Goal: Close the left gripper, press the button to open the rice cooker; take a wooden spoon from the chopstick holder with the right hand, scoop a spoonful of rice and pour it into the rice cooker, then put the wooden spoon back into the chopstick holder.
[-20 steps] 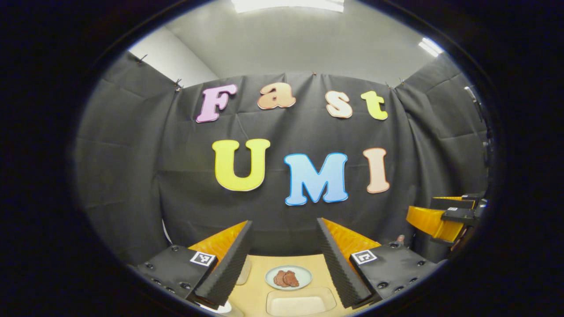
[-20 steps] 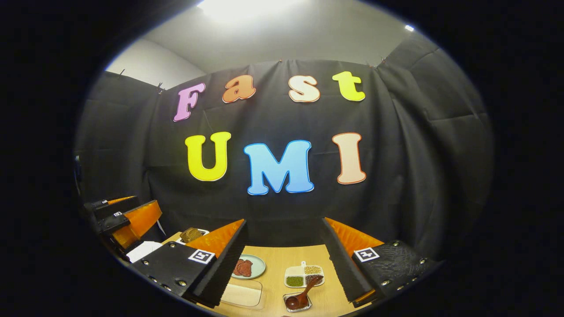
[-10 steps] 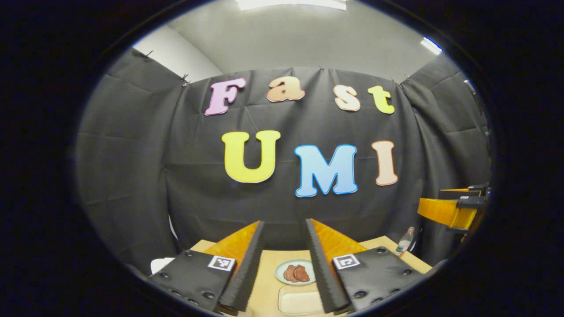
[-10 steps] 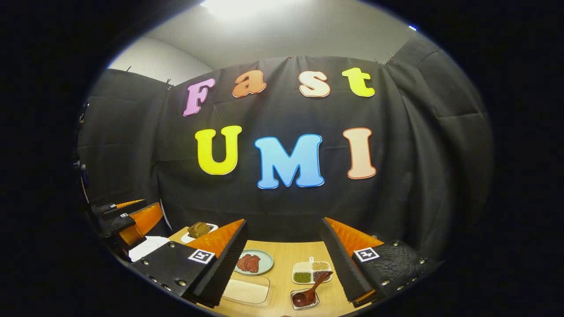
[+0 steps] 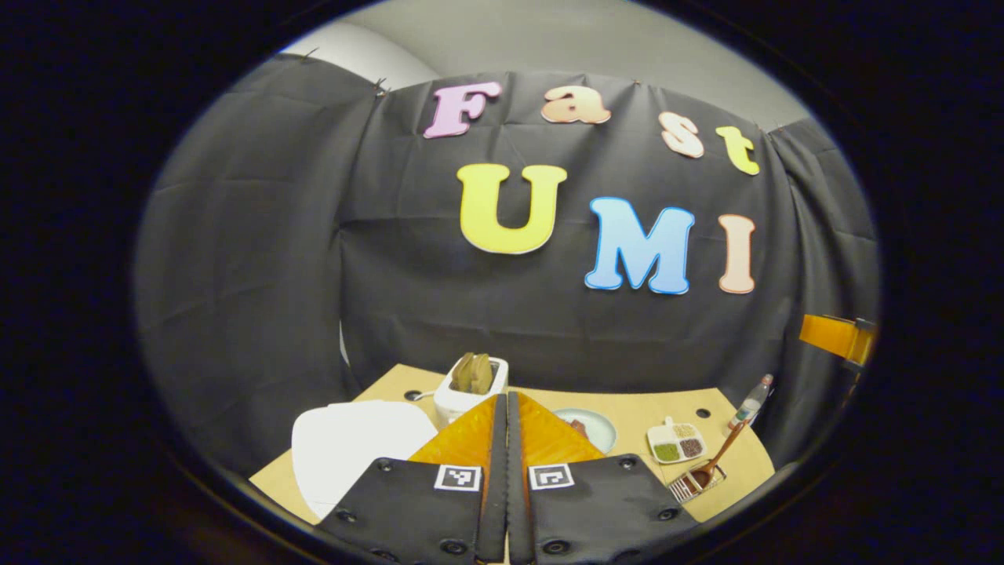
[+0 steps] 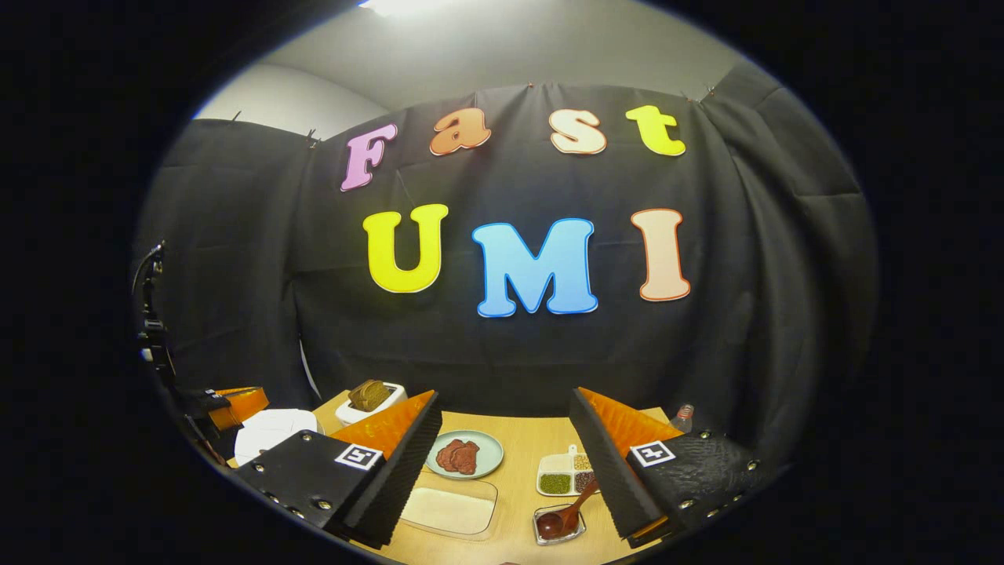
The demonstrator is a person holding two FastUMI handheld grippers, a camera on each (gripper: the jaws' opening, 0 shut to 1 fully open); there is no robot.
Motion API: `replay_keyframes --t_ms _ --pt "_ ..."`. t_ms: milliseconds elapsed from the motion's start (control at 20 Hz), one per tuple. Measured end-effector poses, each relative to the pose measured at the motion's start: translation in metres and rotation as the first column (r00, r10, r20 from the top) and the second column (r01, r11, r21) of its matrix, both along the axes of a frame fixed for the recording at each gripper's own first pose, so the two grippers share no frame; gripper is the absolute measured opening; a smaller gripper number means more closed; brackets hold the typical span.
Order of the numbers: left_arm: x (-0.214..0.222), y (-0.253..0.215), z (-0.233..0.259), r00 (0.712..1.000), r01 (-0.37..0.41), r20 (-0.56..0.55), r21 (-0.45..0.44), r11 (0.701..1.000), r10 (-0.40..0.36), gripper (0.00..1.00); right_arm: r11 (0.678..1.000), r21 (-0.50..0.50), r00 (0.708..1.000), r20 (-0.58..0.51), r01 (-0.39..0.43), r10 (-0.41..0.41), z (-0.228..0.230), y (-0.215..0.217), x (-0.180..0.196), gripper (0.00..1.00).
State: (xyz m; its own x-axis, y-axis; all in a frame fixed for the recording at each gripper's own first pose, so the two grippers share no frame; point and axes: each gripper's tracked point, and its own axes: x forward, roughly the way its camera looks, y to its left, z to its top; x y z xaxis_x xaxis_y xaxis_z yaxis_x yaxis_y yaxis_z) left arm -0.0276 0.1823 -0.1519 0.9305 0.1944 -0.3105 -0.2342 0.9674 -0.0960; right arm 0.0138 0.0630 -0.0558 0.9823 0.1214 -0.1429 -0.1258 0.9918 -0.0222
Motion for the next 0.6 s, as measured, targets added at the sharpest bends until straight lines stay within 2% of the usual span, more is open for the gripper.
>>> replay_keyframes --t_ms 100,350,600 --pt "-0.009 0.020 -0.020 0.998 -0.028 -0.048 -0.016 0.999 0.027 0.06 1.000 0.002 1.000 -0.014 -0.013 0.013 -0.005 0.003 0.003 0.99" --pt "-0.027 0.060 -0.073 0.983 -0.082 -0.169 -0.045 0.996 0.073 0.09 0.999 0.003 0.997 -0.060 -0.042 0.042 -0.023 0.009 0.006 0.99" --pt "-0.039 0.082 -0.122 0.949 -0.131 -0.303 -0.132 0.983 0.086 0.09 0.999 0.005 0.994 -0.098 -0.045 0.045 -0.035 0.008 0.007 0.99"
